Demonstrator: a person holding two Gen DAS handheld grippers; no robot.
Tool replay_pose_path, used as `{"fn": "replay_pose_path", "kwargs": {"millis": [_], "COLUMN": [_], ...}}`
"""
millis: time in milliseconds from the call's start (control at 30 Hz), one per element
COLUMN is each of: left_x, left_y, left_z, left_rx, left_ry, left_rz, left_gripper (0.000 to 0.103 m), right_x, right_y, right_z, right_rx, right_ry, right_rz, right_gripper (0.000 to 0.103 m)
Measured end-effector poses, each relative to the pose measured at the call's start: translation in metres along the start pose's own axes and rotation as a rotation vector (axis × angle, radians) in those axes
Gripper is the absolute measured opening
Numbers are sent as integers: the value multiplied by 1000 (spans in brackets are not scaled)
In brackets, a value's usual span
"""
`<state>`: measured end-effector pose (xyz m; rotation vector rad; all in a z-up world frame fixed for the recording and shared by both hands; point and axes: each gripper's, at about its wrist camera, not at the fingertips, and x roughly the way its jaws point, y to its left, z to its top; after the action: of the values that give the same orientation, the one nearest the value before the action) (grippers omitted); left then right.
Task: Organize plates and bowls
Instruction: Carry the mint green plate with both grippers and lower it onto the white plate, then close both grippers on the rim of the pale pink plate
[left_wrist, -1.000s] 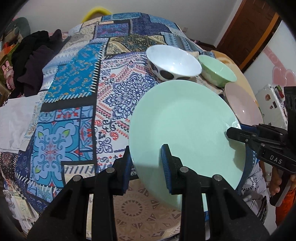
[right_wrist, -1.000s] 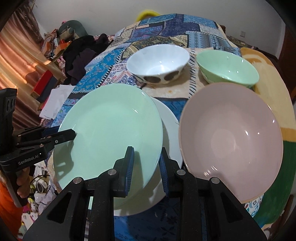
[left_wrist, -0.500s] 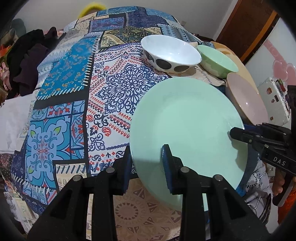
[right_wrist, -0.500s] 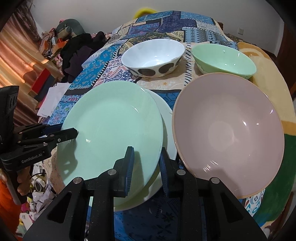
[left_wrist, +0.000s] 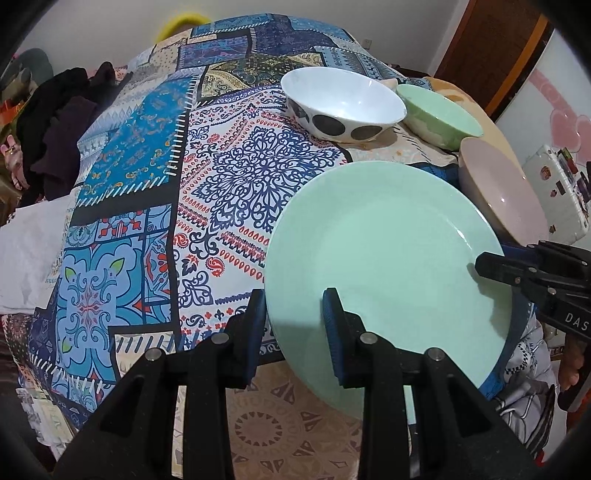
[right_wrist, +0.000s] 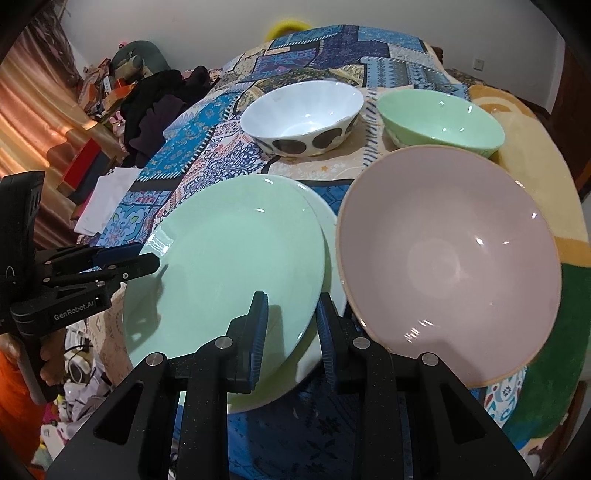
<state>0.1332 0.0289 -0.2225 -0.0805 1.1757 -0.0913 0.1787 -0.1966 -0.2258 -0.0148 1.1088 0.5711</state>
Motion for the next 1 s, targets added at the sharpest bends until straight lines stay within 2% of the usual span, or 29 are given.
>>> {"fn": "replay_pose_path", "kwargs": {"millis": [167, 467, 567, 700, 833, 900, 1000], "left_x": [-9, -51, -63, -77, -76, -72, -61], "left_y": [2, -14, -25, -43, -58, -68, -82], "left_z": [0, 15, 23, 35, 50, 59, 71], "left_rx": [-11, 18, 33, 49, 62, 65, 75], "left_ry": [-18, -122, -152, -210, -216, -213, -200], "left_rz": [-20, -36, -52, -53, -75, -89, -98], "left_gripper": [31, 32, 38, 59, 62, 68, 69], "right_x": [-16, -59, -72, -84, -92, -95, -94], "right_y": [-2, -10, -19, -32, -50, -57, -71], "right_z": [0, 8, 13, 16, 16, 15, 14], "right_rx": [-13, -21, -11, 7, 30, 45, 68], "right_ry": [-35, -166, -211, -259, -291, -300, -300], "right_rz": [-14, -50, -70, -99, -140, -152, -176], "right_gripper": [25, 28, 33, 38, 42, 45, 46]}}
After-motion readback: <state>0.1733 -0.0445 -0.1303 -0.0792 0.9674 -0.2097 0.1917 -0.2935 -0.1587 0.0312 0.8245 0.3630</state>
